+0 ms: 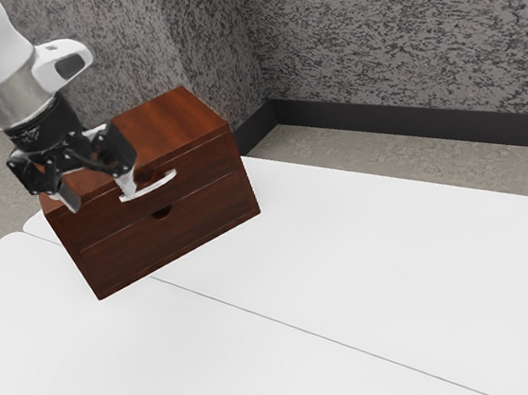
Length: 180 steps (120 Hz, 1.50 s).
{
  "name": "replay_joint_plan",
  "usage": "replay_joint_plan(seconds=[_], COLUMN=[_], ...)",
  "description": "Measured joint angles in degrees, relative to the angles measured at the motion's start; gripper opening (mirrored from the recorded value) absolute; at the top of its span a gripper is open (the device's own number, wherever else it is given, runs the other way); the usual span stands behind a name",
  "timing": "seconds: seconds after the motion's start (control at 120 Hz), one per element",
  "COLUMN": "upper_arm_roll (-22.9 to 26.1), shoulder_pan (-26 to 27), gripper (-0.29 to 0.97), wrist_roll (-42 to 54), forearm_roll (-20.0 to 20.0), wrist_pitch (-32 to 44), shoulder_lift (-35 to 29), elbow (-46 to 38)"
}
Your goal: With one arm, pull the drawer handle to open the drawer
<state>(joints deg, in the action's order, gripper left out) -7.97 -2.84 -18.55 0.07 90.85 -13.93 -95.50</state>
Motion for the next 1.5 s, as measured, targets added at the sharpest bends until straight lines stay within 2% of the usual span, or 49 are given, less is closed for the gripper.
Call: replay_joint_plan(seconds=[0.217,0.275,0.383,0.5,0.7,0.85,1.0,1.033,1.117,1.208,1.275,1.425,1.5], upper_arm_roll=[0.27,0.38,0.36,0.48,2.74,5.62,6.53,8.25,16.85,19.0,19.21,18.11,16.93], shoulder_pan=[-0.17,2.64,3.91,2.84,-0.56,-3.91,-5.78,-7.83,-17.68,-21.51,-21.5,-17.33,-18.23], gripper=[0.65,0.66,0.67,0.67,0.68,0.68,0.68,0.68,0.68,0.68,0.68,0.67,0.67], wrist_roll=[-21.62,-26.38,-30.55,-28.61,-21.79,-17.12,-12.93,-11.97,-9.68,-7.26,-5.49,-2.35,-0.82], forearm_roll=[2.28,2.82,3.0,2.92,3.2,11.99,15.37,15.69,16.34,16.88,17.64,18.62,18.63], wrist_pitch=[-5.57,-7.27,-9.63,-8.72,-3.19,-0.47,1.44,1.85,2.62,3.59,4.63,6.28,7.66], shoulder_lift=[-0.17,0.35,8.88,14.8,13.9,14.02,15.92,16.32,17.48,19.57,20.74,20.7,21.82], elbow=[-0.58,0.12,8.97,13.6,8.94,7.95,8.37,8.53,9.04,10.17,10.83,10.81,10.95])
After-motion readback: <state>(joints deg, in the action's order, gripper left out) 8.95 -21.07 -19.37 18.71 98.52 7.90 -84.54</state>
